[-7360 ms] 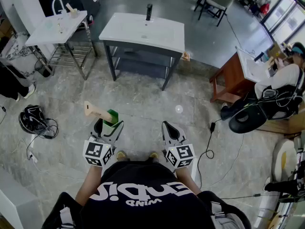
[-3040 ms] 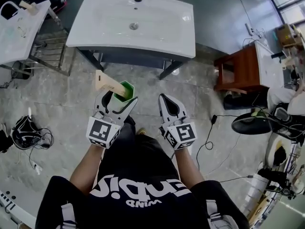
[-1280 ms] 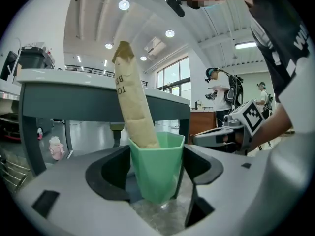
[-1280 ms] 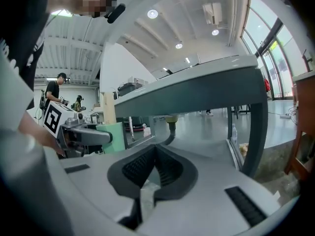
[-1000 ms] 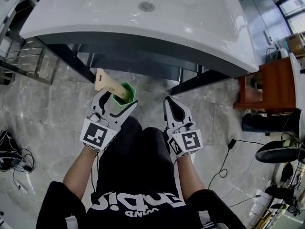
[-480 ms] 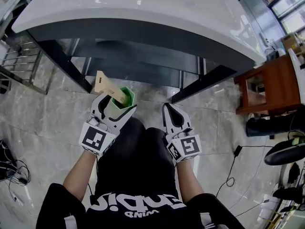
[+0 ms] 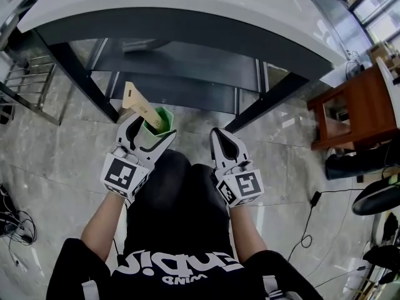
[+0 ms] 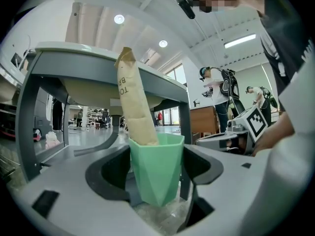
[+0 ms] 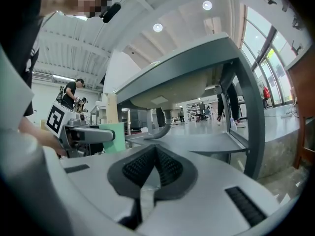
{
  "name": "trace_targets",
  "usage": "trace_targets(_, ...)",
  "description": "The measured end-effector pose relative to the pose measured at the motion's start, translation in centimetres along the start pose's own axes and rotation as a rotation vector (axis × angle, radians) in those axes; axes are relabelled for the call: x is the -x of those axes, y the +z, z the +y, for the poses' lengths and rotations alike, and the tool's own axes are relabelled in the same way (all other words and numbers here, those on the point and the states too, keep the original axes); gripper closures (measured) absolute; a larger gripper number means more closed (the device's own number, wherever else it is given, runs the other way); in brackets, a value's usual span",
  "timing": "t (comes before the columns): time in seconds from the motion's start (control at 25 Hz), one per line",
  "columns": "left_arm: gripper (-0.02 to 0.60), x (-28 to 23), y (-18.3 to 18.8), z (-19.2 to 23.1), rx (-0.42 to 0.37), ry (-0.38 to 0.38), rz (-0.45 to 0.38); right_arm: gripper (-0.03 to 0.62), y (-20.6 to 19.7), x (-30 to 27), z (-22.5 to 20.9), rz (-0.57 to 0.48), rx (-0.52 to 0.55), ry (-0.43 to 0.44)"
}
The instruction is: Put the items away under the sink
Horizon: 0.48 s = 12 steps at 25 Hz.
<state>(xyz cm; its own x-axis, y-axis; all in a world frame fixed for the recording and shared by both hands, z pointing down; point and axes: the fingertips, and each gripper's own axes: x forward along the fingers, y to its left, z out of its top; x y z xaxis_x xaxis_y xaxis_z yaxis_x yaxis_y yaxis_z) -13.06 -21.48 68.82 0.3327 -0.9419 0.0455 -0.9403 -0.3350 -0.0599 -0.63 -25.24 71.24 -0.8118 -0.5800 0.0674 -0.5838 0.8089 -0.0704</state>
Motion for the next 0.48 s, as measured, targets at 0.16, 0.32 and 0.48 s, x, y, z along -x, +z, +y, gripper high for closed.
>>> trace_targets(0.16, 0.23, -0.4, 0.3, -0.2, 0.008, -0.009, -0.011, 0.576, 0.4, 0.3, -0.2, -0.023, 0.009, 0.001)
trace_targets(0.32, 0.23, -1.0, 0.3, -0.1, 0.025, -0.011, -0.028, 0.576, 1.0, 0.5, -0.6, -0.046, 0.021, -0.02)
trace_targets(0.48, 0.23, -2.5, 0.3, -0.1, 0.018, -0.039, -0.033, 0.576, 1.4, 0.6, -0.7, -0.048, 0.031, -0.033)
